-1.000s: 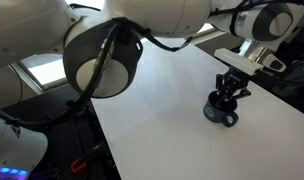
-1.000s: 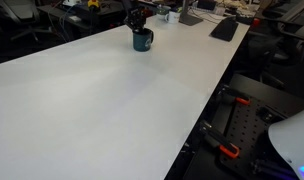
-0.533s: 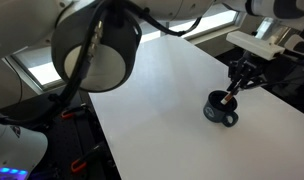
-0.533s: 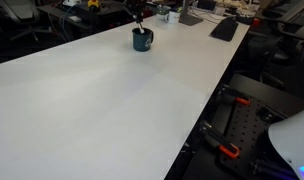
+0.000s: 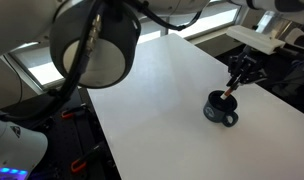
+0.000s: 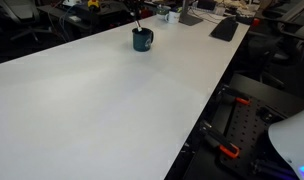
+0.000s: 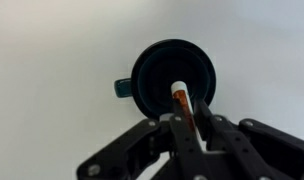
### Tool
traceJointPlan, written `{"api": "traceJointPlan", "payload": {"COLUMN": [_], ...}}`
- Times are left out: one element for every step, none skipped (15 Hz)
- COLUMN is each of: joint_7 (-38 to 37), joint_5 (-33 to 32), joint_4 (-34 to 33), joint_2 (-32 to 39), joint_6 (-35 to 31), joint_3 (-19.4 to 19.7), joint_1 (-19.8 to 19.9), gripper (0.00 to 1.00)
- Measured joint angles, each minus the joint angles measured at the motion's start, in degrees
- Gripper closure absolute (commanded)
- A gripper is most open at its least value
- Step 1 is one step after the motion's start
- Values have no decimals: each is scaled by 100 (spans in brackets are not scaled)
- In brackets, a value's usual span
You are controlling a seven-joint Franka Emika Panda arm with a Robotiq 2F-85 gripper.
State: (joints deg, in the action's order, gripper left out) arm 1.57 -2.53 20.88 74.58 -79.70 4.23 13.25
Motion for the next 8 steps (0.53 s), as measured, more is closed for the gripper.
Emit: {"api": "traceJointPlan", "payload": {"joint_7": [9,18,27,32,37,46,58,67], "joint_5": [-2,-13,-50,-83,-109,-135,-161,-179], "joint_4": [7,9,10,10,11,11,11,11], "joint_2": [4,14,26,38,47,53,57,59], "joint_6": [-2,-4,-7,-10,-14,-21,-35,-52], "joint_3": [-3,-4,-2,-2,-1,-1,0,0], "joint_1": [-67,-151,-240,-326,-412,-490,-565,-629], "gripper": [96,96,96,96,96,96,96,96]}}
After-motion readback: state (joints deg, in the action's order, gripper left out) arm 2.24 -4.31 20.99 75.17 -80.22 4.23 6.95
